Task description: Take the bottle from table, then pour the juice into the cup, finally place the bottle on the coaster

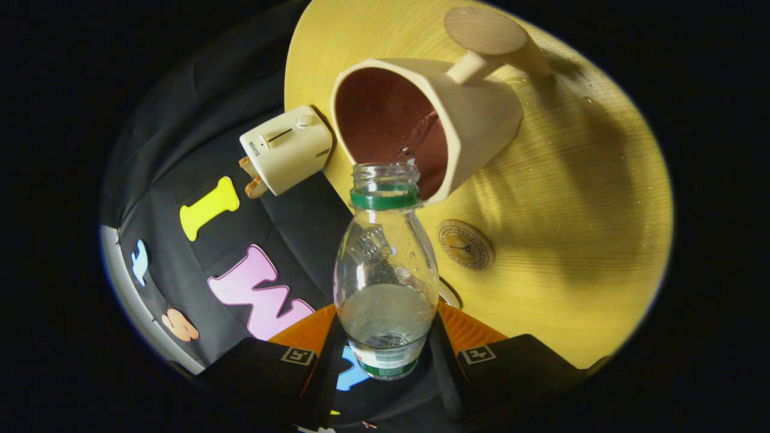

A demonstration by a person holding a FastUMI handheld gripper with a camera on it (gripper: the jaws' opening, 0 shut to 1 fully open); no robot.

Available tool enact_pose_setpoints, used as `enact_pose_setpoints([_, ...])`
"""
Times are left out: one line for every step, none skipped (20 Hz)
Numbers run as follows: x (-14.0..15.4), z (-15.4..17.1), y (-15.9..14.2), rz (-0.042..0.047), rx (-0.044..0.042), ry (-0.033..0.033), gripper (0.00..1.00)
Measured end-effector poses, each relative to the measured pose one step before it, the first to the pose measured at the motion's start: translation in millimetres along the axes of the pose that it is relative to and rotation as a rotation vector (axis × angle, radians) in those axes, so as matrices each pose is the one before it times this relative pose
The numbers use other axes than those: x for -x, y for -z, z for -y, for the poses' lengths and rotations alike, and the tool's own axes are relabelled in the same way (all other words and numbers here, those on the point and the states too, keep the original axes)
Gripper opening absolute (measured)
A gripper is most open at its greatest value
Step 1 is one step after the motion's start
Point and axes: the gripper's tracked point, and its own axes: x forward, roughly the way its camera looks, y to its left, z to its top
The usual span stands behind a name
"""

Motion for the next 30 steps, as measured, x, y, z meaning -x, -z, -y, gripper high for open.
enact_pose_setpoints([0.45, -0.58, -0.39, 0.00118, -0.00556, -0.00017, 0.72])
enact_pose_setpoints([-0.29, -0.6, -0.99, 0.0012, -0.00686, -0.00095, 0.72])
enact_pose_setpoints([-0.33, 0.35, -0.45, 0.0002, -0.00897, -0.00111, 0.73])
enact_pose_setpoints([-0.5, 0.1, -0.32, -0.002, -0.00806, -0.00182, 0.73])
enact_pose_setpoints([-0.13, 0.49, 0.11, -0.00198, -0.00352, 0.00011, 0.73])
enact_pose_setpoints([0.08, 0.81, -0.85, -0.00009, -0.00076, 0.00083, 0.72])
enact_pose_setpoints([0.45, -0.42, -0.23, 0.00028, -0.00378, 0.00123, 0.73])
enact_pose_setpoints([0.54, -1.21, -0.1, 0.00143, -0.00805, -0.00191, 0.73])
enact_pose_setpoints([0.15, -1.82, -1.06, 0.00276, -0.01048, -0.00306, 0.73])
enact_pose_setpoints([0.56, -1.77, -0.01, 0.00134, -0.00851, -0.00301, 0.73])
enact_pose_setpoints([1.02, -0.98, 0.63, -0.00011, -0.00644, -0.00078, 0.73])
enact_pose_setpoints([0.45, -1.31, 0.59, -0.00082, -0.00448, -0.00169, 0.73])
enact_pose_setpoints([0.71, -1.66, 0.55, -0.0005, -0.00447, -0.00343, 0.72])
enact_pose_setpoints([-0.49, -2.62, 0.34, 0.00242, 0.00011, -0.00692, 0.72])
enact_pose_setpoints([-0.56, -1.62, 0.03, 0.00222, 0.00029, -0.00486, 0.72])
enact_pose_setpoints([0.76, -0.77, 1.92, -0.00321, -0.00436, -0.00319, 0.72])
enact_pose_setpoints([0.5, -1.4, 1.89, -0.00389, -0.00732, -0.00304, 0.72])
enact_pose_setpoints([1.02, -2.24, 1.19, -0.00356, -0.00745, -0.00499, 0.72])
enact_pose_setpoints([0.39, -1.55, 1.9, -0.00347, -0.00731, -0.00412, 0.72])
enact_pose_setpoints([0.08, -0.76, 0.7, -0.00279, -0.00694, -0.00309, 0.72])
enact_pose_setpoints([0.36, -0.63, 1.25, -0.00323, -0.006, -0.00066, 0.72])
enact_pose_setpoints([0.29, -0.59, 0.88, -0.00021, -0.00296, -0.00004, 0.73])
enact_pose_setpoints([-0.04, 0.46, 0.99, -0.00165, 0.00042, 0.00548, 0.73])
enact_pose_setpoints([0.2, 0.49, 1.54, -0.00467, -0.0042, 0.00292, 0.72])
enact_pose_setpoints([0.69, -0.14, 1.73, -0.00283, -0.00611, -0.00052, 0.72])
enact_pose_setpoints([0.27, -0.4, 1.14, -0.00073, -0.00411, -0.00003, 0.72])
enact_pose_setpoints([0.66, -0.87, 0.36, -0.00054, -0.00421, -0.00265, 0.72])
enact_pose_setpoints([1.32, -1.8, 0.64, 0.00036, -0.00617, -0.00255, 0.72])
enact_pose_setpoints([1.18, -0.54, -0.04, -0.00015, -0.00638, -0.00398, 0.72])
enact_pose_setpoints([-0.76, -2.85, 0.89, 0.00047, -0.00528, -0.00351, 0.73])
